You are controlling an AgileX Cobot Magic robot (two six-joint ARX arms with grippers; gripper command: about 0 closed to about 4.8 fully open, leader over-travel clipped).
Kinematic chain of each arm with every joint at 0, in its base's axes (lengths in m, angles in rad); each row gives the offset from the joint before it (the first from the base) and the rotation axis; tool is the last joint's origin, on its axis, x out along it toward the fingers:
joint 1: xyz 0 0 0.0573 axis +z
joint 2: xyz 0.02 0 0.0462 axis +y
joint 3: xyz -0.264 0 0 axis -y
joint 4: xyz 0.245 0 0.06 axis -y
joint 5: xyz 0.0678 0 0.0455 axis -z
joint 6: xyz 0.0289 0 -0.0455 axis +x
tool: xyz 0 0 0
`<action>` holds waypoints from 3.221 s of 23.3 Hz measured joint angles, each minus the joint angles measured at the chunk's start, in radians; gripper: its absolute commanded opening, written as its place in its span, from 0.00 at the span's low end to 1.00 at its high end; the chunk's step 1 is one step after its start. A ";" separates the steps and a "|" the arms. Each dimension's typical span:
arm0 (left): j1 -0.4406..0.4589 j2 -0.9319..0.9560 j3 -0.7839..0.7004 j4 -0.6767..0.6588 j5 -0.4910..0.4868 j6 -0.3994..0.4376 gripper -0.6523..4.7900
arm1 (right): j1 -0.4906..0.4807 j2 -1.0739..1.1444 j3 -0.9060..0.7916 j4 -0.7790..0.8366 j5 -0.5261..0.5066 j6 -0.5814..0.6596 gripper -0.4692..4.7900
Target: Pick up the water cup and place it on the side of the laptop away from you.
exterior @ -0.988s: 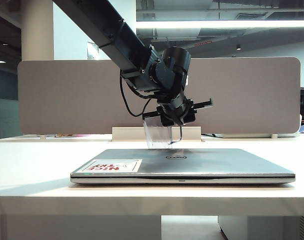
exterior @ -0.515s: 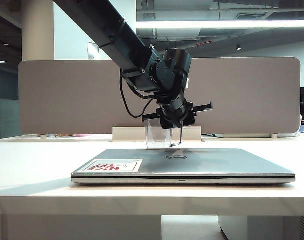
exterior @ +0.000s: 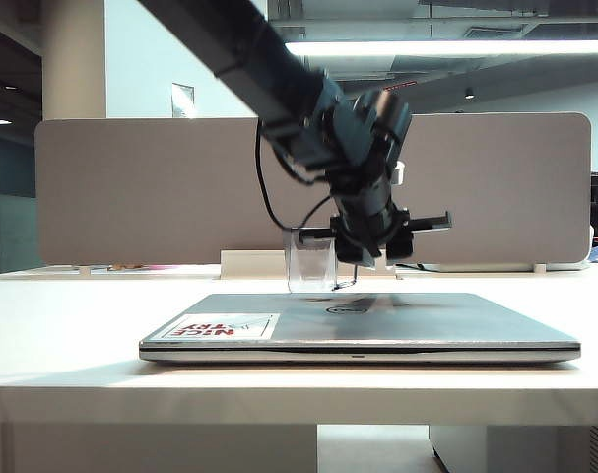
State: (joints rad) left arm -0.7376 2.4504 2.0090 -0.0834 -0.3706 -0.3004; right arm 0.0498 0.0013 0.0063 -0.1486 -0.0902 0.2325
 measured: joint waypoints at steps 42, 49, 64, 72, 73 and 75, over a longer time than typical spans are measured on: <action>0.537 -1.264 -0.948 -0.232 0.217 0.330 0.21 | -0.001 0.000 0.000 0.000 0.010 0.000 0.07; 0.536 -1.440 -1.254 -0.043 0.214 0.199 0.21 | -0.002 0.000 0.000 0.000 0.010 0.000 0.07; 0.548 -2.086 -1.929 0.227 0.219 0.171 0.11 | -0.002 0.000 0.000 -0.001 0.010 0.000 0.07; 0.652 -2.226 -1.967 0.247 0.298 0.196 0.11 | -0.002 0.000 0.000 0.000 0.010 0.000 0.07; 0.652 -2.246 -1.978 0.248 0.299 0.206 0.11 | -0.002 0.000 0.000 0.000 0.010 0.000 0.07; 0.653 -2.292 -1.999 0.248 0.300 0.217 0.11 | -0.002 0.000 0.000 0.000 0.010 0.000 0.07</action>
State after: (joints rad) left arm -0.0849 0.1581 0.0105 0.1646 -0.0704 -0.0830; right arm 0.0475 0.0013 0.0063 -0.1490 -0.0803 0.2321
